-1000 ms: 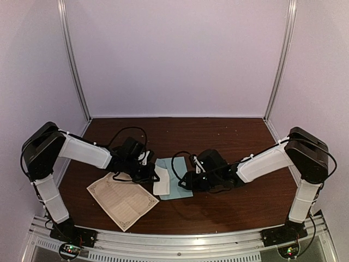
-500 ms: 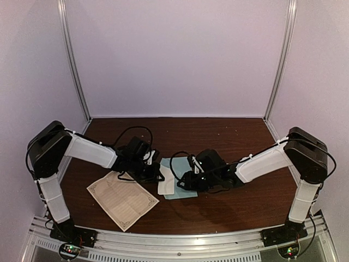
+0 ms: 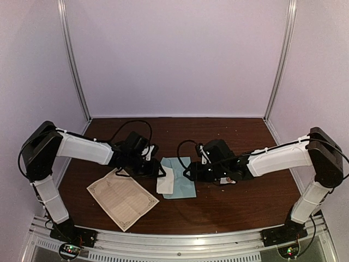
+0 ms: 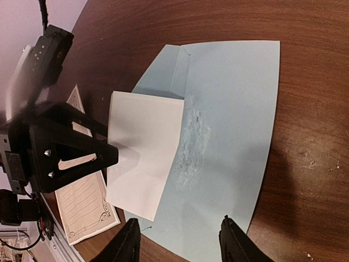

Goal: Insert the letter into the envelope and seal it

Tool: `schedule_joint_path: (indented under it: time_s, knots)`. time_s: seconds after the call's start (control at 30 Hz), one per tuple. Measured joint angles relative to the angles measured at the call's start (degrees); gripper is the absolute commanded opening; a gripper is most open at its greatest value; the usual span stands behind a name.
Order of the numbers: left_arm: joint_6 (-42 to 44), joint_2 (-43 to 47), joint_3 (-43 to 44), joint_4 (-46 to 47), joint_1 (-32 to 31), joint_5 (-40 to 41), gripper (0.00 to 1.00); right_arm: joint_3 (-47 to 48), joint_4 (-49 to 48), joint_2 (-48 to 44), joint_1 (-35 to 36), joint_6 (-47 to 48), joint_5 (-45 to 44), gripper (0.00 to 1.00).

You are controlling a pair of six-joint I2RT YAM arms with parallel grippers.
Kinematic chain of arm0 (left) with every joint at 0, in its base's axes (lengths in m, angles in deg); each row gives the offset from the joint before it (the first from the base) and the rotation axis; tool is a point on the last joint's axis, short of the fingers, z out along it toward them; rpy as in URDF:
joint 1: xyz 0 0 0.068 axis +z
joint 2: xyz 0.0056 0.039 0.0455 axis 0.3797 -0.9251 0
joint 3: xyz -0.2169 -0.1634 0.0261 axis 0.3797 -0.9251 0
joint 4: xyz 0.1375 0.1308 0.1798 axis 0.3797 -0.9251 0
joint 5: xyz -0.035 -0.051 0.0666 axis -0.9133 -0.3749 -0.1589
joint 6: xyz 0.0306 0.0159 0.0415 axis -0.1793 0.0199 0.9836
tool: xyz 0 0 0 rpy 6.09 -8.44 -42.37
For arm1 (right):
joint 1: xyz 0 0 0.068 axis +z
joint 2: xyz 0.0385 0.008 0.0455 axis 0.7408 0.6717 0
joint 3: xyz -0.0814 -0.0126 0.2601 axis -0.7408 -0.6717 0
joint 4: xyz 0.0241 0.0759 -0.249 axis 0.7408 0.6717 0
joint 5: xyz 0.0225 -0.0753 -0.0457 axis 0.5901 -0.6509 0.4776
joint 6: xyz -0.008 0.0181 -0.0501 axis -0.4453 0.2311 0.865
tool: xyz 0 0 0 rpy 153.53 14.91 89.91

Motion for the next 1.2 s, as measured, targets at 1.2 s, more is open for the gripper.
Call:
schedule_joint_path:
  time_s: [1.2]
  knots:
    - [0.87, -0.13, -0.15, -2.38, 0.00, 1.75, 0.09, -1.51, -0.90, 5.99, -1.27, 0.31, -1.86, 0.49]
